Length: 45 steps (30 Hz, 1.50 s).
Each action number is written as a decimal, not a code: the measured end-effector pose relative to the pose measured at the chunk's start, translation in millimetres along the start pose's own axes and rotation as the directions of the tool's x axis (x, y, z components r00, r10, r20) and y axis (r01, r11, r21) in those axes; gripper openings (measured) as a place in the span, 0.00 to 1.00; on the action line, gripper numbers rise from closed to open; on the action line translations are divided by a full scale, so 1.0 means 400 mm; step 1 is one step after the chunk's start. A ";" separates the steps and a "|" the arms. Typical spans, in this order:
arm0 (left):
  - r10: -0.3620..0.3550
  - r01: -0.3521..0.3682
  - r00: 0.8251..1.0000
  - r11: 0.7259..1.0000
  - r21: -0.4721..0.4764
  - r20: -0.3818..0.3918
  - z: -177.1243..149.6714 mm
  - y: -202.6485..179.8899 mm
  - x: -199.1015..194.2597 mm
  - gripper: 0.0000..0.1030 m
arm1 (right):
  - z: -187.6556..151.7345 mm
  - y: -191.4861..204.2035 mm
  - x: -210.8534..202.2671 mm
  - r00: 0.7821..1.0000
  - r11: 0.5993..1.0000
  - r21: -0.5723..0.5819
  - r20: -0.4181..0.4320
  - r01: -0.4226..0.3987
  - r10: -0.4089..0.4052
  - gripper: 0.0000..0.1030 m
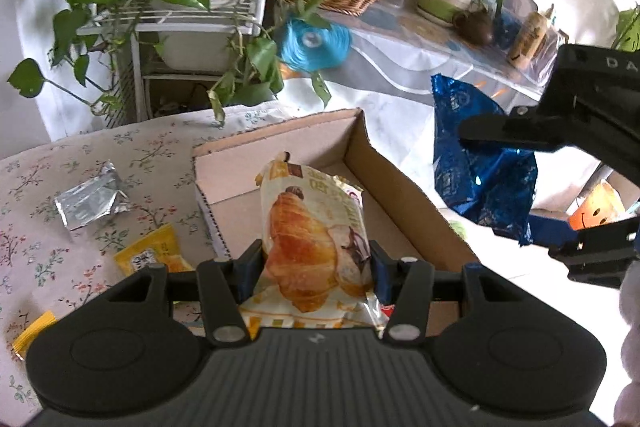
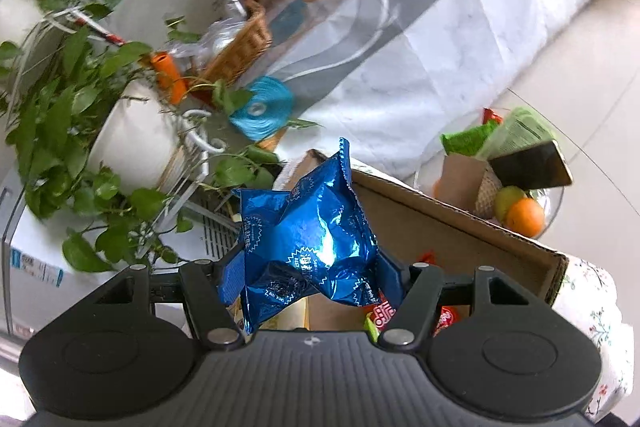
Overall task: Organize snacks
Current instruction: 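Open both tools to drop the croissant and blue packets into the box, then move both tools back toward the remaining snacks on the table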
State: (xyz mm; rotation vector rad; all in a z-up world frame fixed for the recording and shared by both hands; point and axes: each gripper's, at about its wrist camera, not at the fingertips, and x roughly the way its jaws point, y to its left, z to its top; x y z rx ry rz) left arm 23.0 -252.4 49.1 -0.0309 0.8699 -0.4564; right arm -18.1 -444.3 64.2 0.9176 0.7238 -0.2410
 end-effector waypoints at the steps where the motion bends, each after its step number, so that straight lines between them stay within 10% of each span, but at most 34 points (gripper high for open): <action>1: -0.001 0.001 1.000 1.000 0.006 -0.004 0.002 -0.005 0.004 0.51 | 0.000 -0.002 0.002 1.000 1.000 0.007 0.002 0.008 -0.008 0.69; 5: 0.011 -0.011 1.000 1.000 0.017 -0.008 0.010 -0.018 0.014 0.54 | 0.002 -0.012 0.011 1.000 0.998 0.047 -0.001 0.031 -0.031 0.72; 9: -0.005 0.005 1.000 1.000 0.015 0.018 0.018 -0.020 -0.001 0.77 | 0.003 -0.017 0.018 0.999 0.996 0.082 -0.007 0.033 -0.033 0.80; 29: 0.049 -0.050 0.999 0.995 0.083 0.021 0.013 0.069 -0.063 0.86 | -0.017 0.037 0.047 0.999 1.000 -0.016 -0.051 -0.008 0.007 0.86; 45: 0.097 -0.097 0.995 0.994 -0.044 -0.010 0.003 0.262 -0.117 0.88 | -0.054 0.110 0.083 0.995 0.989 -0.142 -0.095 -0.045 0.031 0.89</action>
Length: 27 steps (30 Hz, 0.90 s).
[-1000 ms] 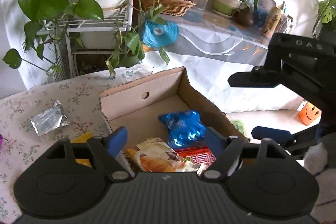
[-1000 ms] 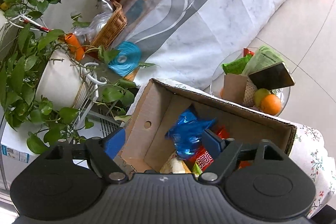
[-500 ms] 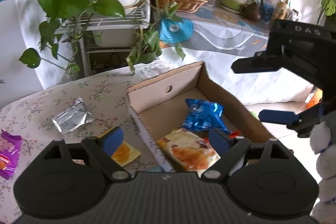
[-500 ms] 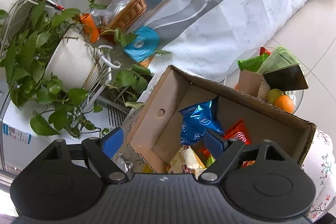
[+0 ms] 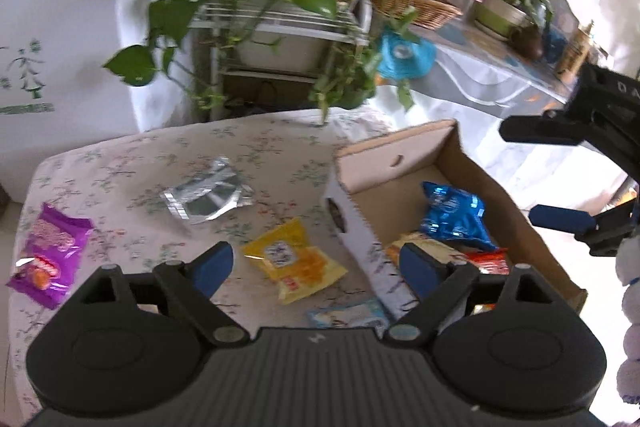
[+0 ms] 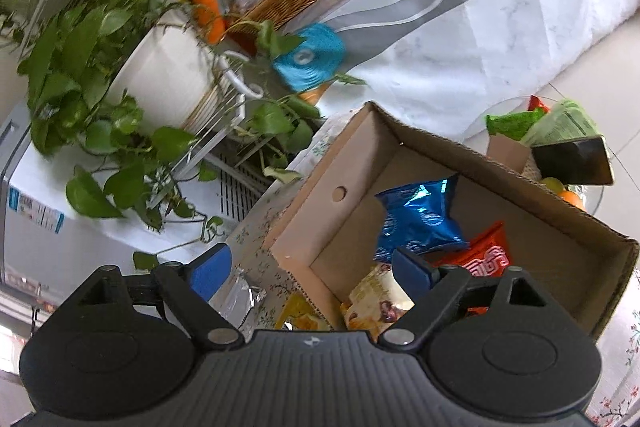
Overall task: Organize snacks
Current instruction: 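Move both tools back toward the remaining snacks on the table, then grasp the purple snack packet with the left tool while the right tool grasps the silver foil packet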
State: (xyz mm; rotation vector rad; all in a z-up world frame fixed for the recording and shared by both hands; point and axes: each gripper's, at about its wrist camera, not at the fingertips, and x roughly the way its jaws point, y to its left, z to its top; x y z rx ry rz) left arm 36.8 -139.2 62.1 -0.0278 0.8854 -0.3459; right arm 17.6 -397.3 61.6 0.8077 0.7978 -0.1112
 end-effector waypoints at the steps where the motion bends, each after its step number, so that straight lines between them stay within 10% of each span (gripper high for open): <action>1: 0.004 -0.004 1.000 1.000 -0.009 0.001 0.002 0.013 -0.005 0.88 | -0.001 0.006 0.002 1.000 1.000 -0.009 -0.003 -0.001 0.001 0.89; 19: 0.138 -0.130 0.986 0.987 -0.094 0.088 0.049 0.175 -0.211 0.88 | -0.052 0.103 0.069 0.997 0.991 -0.134 -0.076 -0.024 0.013 0.90; 27: 0.289 -0.283 0.954 0.956 -0.082 0.082 0.056 0.252 -0.250 0.89 | -0.095 0.147 0.106 0.992 0.979 -0.197 -0.124 -0.054 0.029 0.90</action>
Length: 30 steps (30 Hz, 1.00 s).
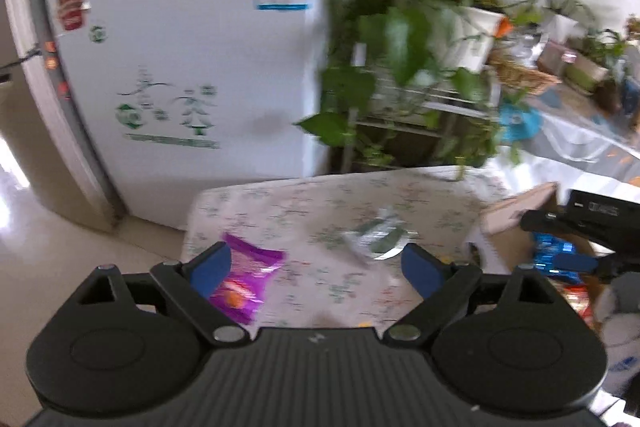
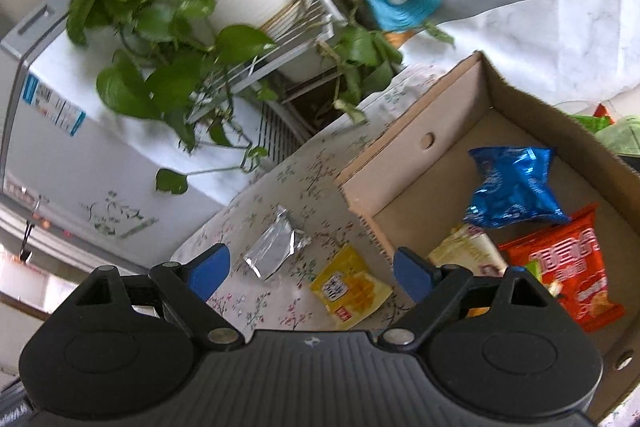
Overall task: Organize snacks
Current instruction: 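Grasp the purple snack packet with the left tool while the right tool grasps the silver foil packet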
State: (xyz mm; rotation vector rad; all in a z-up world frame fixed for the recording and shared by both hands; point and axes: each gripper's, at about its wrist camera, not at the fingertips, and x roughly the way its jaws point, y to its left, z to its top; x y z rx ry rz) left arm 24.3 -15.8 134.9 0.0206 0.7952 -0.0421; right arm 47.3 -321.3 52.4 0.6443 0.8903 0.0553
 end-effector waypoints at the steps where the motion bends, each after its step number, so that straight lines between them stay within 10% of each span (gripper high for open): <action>1: 0.017 -0.017 1.000 1.000 -0.016 -0.004 0.001 0.016 0.008 0.89 | -0.004 0.005 0.003 1.000 1.000 -0.007 -0.003 -0.003 0.003 0.90; 16: 0.037 -0.058 0.993 0.980 -0.190 -0.113 -0.067 0.191 0.263 0.90 | -0.040 0.087 0.058 0.999 0.989 -0.141 -0.040 -0.039 0.034 0.90; 30: 0.032 -0.012 0.976 0.996 0.091 -0.217 -0.108 0.158 0.444 0.89 | -0.074 0.128 0.163 0.996 0.964 -0.255 -0.075 -0.075 0.058 0.91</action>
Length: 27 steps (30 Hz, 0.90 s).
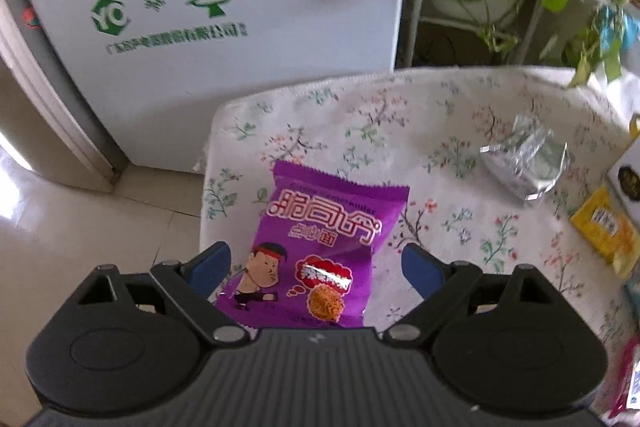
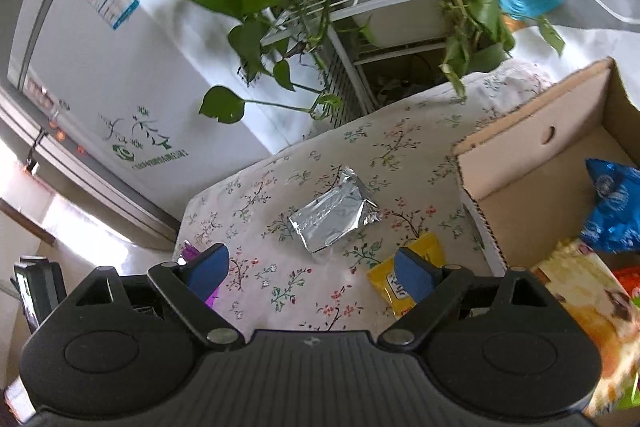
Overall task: Organize snacks
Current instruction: 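Grasp the purple snack packet with the left tool while the right tool grasps the silver foil packet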
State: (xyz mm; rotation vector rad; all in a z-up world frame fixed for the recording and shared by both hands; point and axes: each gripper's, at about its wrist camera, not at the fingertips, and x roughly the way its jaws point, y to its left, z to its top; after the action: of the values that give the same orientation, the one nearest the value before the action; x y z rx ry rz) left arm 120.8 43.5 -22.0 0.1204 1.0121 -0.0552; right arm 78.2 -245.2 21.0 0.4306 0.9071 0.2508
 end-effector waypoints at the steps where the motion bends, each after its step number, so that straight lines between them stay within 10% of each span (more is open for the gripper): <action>1: 0.000 0.000 1.000 1.000 0.013 -0.002 -0.001 0.000 0.009 0.89 | 0.000 0.005 0.011 1.000 1.000 -0.017 0.003 -0.001 0.002 0.91; 27: -0.055 0.050 0.997 0.995 -0.086 -0.050 -0.002 0.025 0.101 0.99 | 0.021 0.078 0.322 0.993 0.905 -0.410 0.003 0.108 -0.117 1.00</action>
State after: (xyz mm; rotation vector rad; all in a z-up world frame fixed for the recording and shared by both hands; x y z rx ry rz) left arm 142.6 53.7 -56.0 0.0180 1.0687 -0.0571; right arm 160.7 -169.8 -51.0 -0.0157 0.8697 0.3318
